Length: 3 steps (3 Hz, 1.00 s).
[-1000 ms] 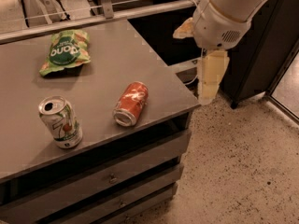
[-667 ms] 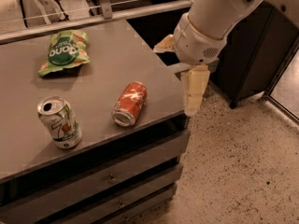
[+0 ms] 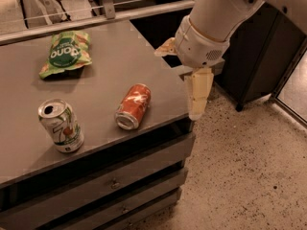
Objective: Move coke can near green rice chip bag
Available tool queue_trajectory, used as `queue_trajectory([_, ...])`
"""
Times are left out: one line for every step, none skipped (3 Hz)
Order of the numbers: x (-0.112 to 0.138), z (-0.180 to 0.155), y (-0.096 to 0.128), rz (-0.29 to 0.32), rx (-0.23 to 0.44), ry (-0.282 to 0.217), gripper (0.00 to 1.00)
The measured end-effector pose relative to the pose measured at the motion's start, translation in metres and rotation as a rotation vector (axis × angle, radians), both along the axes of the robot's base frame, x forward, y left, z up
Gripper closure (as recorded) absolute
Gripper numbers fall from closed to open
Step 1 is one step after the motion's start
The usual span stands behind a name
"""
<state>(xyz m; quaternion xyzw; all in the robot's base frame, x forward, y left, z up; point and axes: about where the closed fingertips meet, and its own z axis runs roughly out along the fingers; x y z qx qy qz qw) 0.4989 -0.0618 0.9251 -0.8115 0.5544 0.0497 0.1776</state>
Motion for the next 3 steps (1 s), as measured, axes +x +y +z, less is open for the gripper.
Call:
queue_trajectory([0.006, -0.02, 0.017, 0.111, -0.056, 0.029, 0.0])
queue_trajectory([0.025, -0.049, 0.038, 0.238, -0.106, 0.042, 0.0])
queue_trajectory([0.038, -0.075, 0.055, 0.349, -0.144, 0.033, 0.0])
